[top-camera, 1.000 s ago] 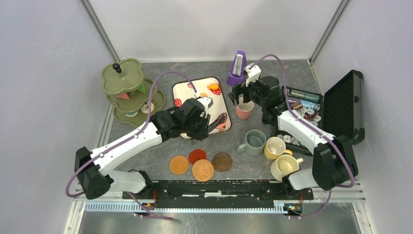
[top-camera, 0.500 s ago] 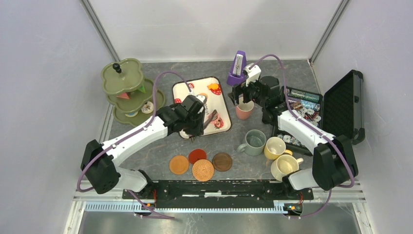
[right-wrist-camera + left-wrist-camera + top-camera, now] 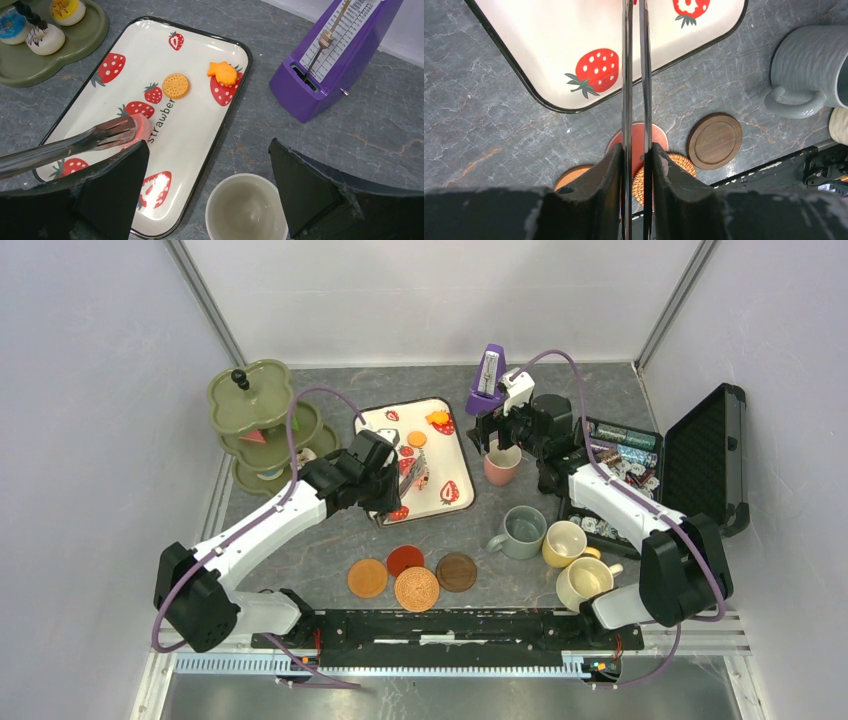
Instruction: Serve the afternoon tea
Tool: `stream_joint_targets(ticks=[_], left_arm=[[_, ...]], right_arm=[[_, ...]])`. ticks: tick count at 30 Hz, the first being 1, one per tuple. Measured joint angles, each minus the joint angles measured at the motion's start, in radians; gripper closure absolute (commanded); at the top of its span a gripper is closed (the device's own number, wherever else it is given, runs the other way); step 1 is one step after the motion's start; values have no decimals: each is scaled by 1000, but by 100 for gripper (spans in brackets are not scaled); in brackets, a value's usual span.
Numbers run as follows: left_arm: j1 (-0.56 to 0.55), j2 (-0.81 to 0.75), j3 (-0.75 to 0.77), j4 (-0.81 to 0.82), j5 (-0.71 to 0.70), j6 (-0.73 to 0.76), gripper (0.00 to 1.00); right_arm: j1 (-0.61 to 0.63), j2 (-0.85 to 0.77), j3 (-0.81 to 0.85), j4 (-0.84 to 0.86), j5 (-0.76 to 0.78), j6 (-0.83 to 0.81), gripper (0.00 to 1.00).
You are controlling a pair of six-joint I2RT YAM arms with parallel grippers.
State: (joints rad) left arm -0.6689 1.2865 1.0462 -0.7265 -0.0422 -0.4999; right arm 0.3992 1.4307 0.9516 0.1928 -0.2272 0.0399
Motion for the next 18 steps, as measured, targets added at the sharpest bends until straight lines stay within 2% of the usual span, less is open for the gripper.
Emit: stream_joint_targets(ticks=[11, 18], left_arm=[[32, -76, 24, -24, -21, 0, 72], [42, -64, 24, -24, -27, 0, 73]], right_arm=[[0, 8, 0, 0, -5, 1, 2], [0, 8, 0, 0, -7, 5, 2]])
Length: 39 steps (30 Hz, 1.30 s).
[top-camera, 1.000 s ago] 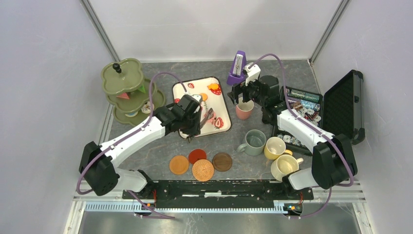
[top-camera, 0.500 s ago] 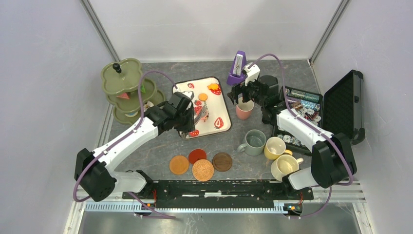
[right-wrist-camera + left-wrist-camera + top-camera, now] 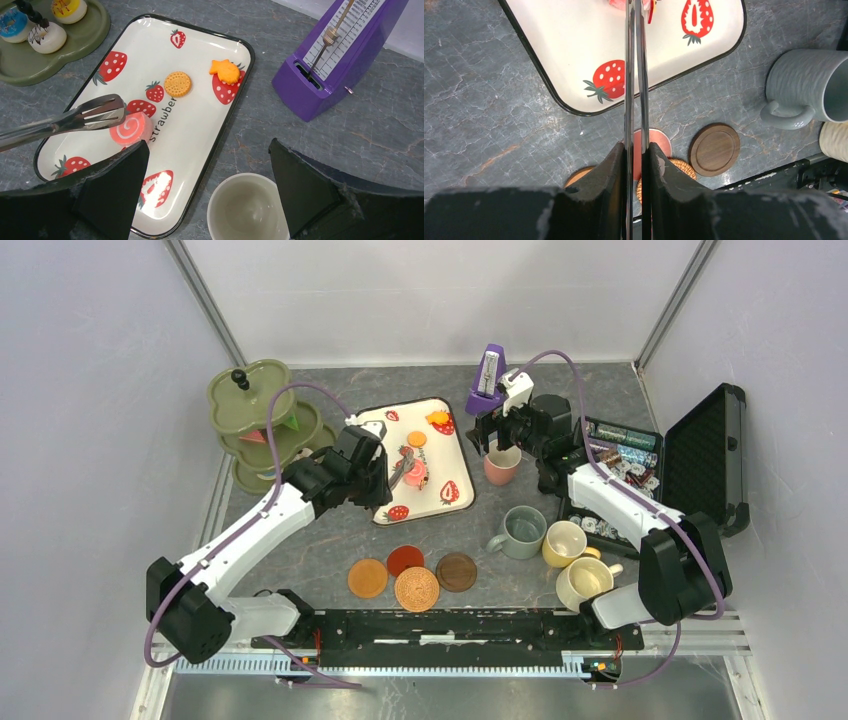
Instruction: Serve the afternoon tea
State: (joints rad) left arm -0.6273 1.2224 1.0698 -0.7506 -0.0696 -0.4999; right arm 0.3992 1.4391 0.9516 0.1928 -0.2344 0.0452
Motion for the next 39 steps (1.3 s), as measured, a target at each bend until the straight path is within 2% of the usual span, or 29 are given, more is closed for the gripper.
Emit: stream_joint_targets(ticks=[15, 30, 35, 39], left_arm=[[47, 13, -85, 48, -19, 0, 76], [89, 13, -94, 32, -54, 1, 75], [89, -13, -65, -4, -105, 3, 70], [89, -101, -64, -6, -125, 3, 61]], right_arm=[[0, 0, 0, 0, -1, 2, 2], [0, 0, 0, 0, -2, 2, 2], [0, 0, 0, 0, -5, 2, 2], [0, 0, 0, 0, -10, 3, 2]])
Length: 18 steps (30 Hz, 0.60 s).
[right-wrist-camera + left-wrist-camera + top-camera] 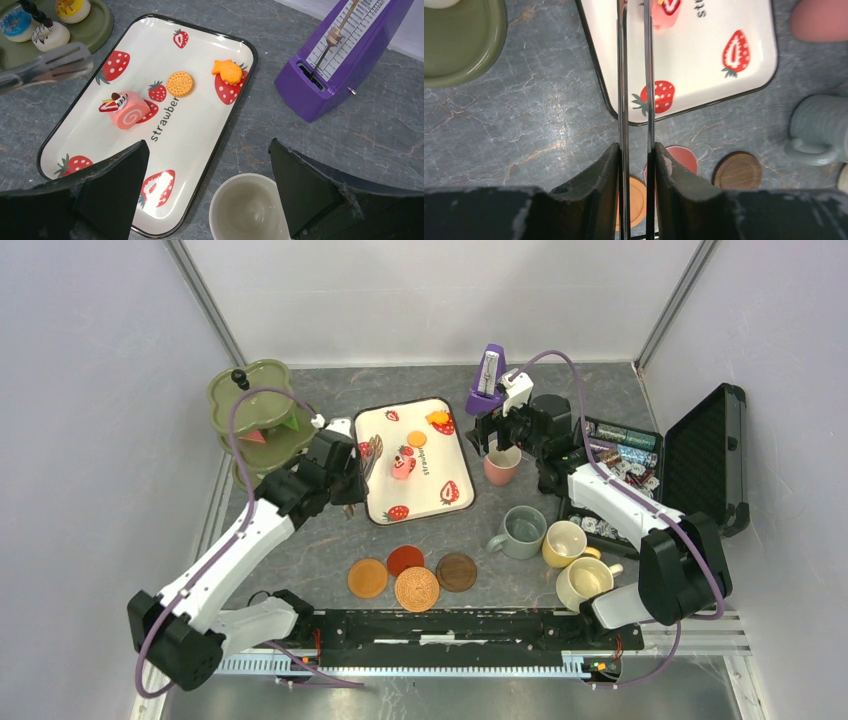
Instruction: Serve the afternoon tea
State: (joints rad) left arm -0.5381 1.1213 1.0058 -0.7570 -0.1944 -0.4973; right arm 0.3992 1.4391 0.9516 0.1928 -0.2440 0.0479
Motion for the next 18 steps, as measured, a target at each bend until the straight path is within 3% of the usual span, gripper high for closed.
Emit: stream_joint_targets(ticks=[7, 18], left_arm=[[-2, -91, -28, 53, 51, 0, 55], [-57, 7, -47, 86, 66, 12, 50]], right_arm=[[0, 0, 0, 0, -3, 0, 2], [0, 0, 0, 0, -6, 0, 2]])
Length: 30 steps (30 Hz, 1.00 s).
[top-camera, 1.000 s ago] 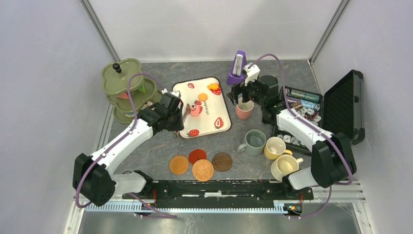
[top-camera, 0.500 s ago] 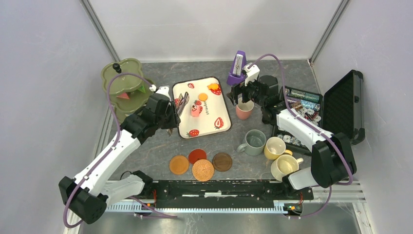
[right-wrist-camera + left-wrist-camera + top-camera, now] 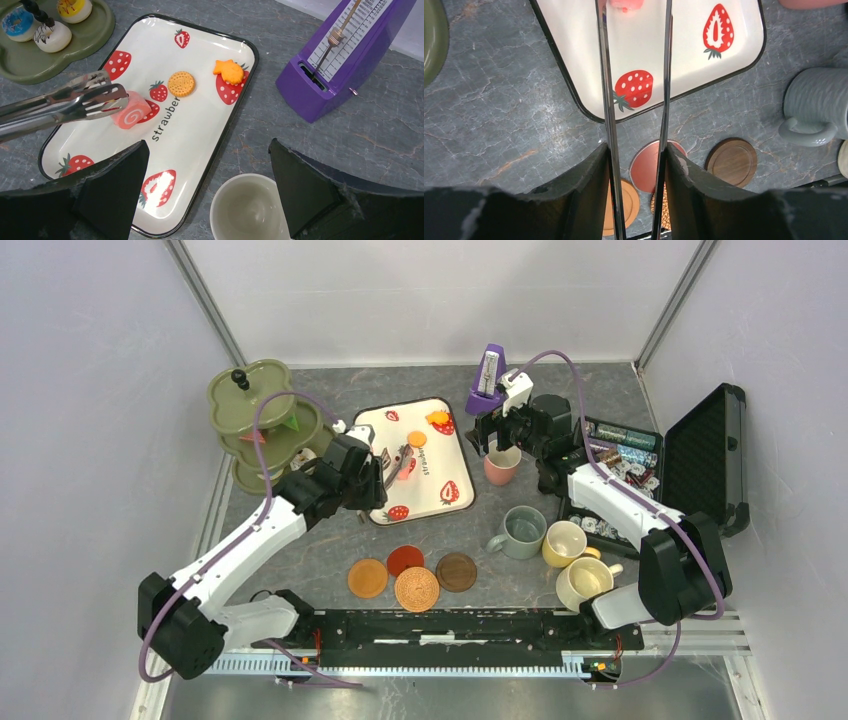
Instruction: Serve the afternoon tea
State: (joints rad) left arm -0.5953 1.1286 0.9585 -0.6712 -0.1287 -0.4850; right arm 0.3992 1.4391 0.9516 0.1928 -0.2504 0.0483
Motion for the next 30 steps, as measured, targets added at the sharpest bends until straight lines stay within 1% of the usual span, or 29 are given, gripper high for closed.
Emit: stream_joint_targets(ticks=[9, 14, 19, 22, 27, 30], left_arm=[[-26, 66, -9, 16, -29, 6, 49], [-44, 103, -11, 19, -54, 16, 55], [-53, 121, -11, 16, -82, 18, 64], [-53, 121, -10, 8, -103, 18, 66], [-55, 84, 13, -80, -157, 18, 66], [-55, 37, 70, -166, -186, 18, 66]], right_arm=[[0, 0, 0, 0, 0, 0, 2], [0, 1, 0, 0, 0, 0, 2], [0, 1, 0, 0, 0, 0, 2], [0, 1, 0, 0, 0, 0, 2], [0, 1, 0, 0, 0, 0, 2], [0, 1, 0, 0, 0, 0, 2]])
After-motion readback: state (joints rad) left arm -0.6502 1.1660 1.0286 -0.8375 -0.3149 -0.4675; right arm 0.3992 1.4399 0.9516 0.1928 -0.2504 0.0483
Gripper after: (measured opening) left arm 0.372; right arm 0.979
